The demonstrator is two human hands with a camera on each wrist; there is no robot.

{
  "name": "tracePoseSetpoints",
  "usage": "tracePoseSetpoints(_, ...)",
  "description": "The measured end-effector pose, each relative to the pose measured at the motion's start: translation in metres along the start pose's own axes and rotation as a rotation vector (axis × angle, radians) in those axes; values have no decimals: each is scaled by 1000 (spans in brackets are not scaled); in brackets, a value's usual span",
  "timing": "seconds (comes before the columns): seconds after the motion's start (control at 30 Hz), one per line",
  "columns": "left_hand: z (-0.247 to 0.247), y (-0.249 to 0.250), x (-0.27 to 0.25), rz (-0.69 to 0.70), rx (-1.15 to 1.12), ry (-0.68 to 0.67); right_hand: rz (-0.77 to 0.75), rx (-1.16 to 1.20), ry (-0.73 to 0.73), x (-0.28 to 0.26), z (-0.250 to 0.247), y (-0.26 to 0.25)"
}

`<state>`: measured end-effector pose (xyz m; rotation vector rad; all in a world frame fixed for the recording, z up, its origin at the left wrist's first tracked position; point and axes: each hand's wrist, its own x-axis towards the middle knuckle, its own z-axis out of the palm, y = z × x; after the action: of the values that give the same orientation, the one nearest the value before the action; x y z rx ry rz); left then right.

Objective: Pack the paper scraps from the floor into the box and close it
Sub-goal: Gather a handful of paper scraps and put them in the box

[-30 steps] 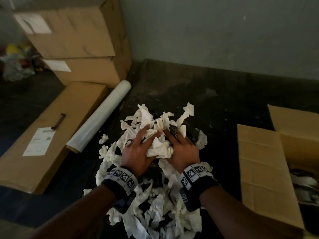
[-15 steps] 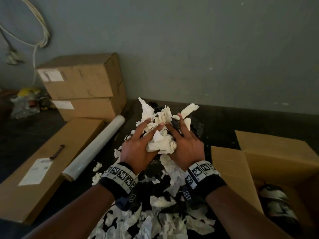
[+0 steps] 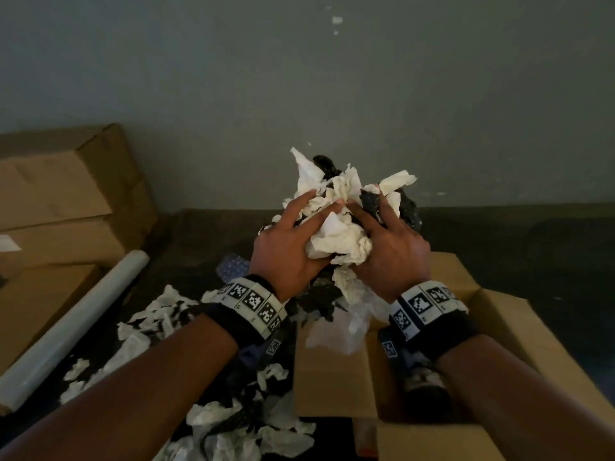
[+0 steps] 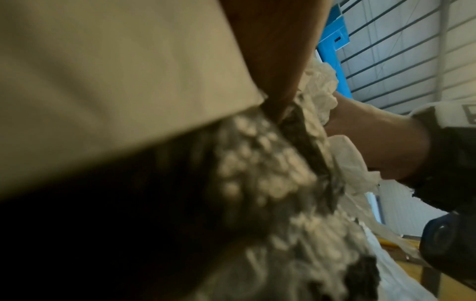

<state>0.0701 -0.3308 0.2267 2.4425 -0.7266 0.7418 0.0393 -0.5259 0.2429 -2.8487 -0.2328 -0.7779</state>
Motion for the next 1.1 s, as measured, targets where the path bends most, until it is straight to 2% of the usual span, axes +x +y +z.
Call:
tracePoseSetpoints(0.13, 56, 64, 26, 13, -71, -62, 85, -40, -51, -21, -22, 81)
tracePoseSetpoints(0.27, 121, 110, 28, -15, -130, -164, 151, -49, -119, -52, -17, 149)
tracePoseSetpoints(0.37, 171, 129, 19, -56, -130, -261, 207, -67, -290, -75, -1, 188)
tracePoseSetpoints(0.5, 226, 143, 3, -160, -198, -385, 200, -73, -438, -94, 33, 231)
tracePoseSetpoints(0.6, 254, 144, -7, -265, -196, -551, 186, -15, -617, -101, 61, 256)
tracePoseSetpoints(0.73, 270, 136, -21, -314, -157, -782, 64, 99, -874, -108, 93, 276)
tracePoseSetpoints(0.83, 268, 131, -20, -350, -15, -936, 27, 118, -1061, -108, 99, 284)
tracePoseSetpoints(0.93, 259, 133, -7, -369, 93, -1043, -7, 113, -1122, -101, 96, 290)
tracePoseSetpoints(1.1, 259, 135, 8, -315, 111, -1061, -90, 24, -1106, -83, 90, 293)
